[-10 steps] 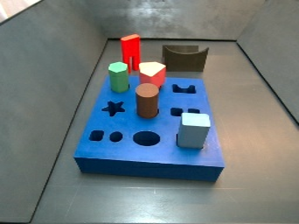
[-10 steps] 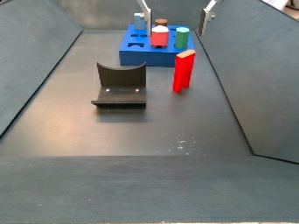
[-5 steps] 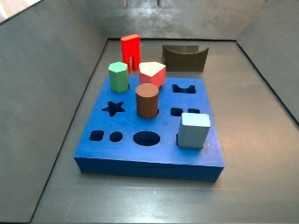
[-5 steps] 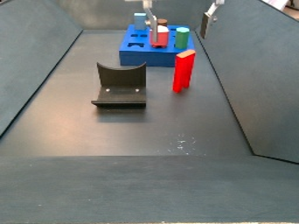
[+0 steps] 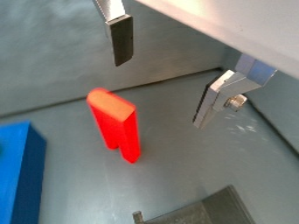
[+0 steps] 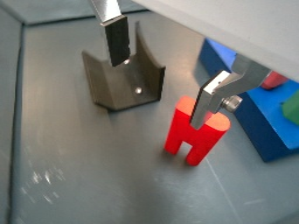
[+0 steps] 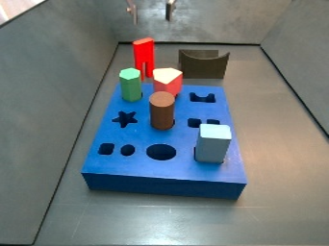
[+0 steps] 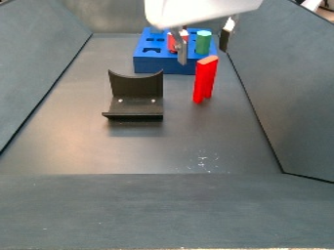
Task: Pick up the square-circle object. Move up. Rotate the square-circle object. Move to above the board. Insert the square-circle object.
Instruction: Pick up the square-circle object.
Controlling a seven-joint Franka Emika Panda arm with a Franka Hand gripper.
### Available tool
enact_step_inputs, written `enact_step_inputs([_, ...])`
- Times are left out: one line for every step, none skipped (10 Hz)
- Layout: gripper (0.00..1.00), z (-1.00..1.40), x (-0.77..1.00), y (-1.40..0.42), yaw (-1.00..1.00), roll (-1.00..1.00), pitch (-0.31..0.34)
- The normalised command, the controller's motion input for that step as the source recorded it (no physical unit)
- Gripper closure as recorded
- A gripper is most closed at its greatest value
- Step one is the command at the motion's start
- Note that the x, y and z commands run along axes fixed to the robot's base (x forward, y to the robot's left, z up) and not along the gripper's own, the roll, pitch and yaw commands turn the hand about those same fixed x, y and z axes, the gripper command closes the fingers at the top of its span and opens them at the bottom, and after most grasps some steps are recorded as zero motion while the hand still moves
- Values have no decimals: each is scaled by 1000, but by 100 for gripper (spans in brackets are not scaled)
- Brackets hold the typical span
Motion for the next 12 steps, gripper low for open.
enact_step_inputs([0,-474,-106,-280,937,86,0])
enact_step_inputs([0,-480,-140,-357,866,97,0])
enact_step_inputs([0,-486,-203,-451,769,114,0])
enact_step_inputs([0,-511,-286,-546,666,141,0])
enact_step_inputs([0,-477,-403,-603,591,159,0])
enact_step_inputs([0,0,-457,-549,597,100,-161])
enact_step_inputs([0,14,-189,-260,74,73,-24])
enact_step_inputs([0,0,-240,-323,34,106,-36])
enact_step_inputs([0,-157,-340,-611,-20,104,-23])
enact_step_inputs([0,-391,-97,-234,0,104,-20])
enact_step_inputs([0,-557,0,46,263,190,-36])
enact_step_inputs([0,-423,0,69,229,186,0])
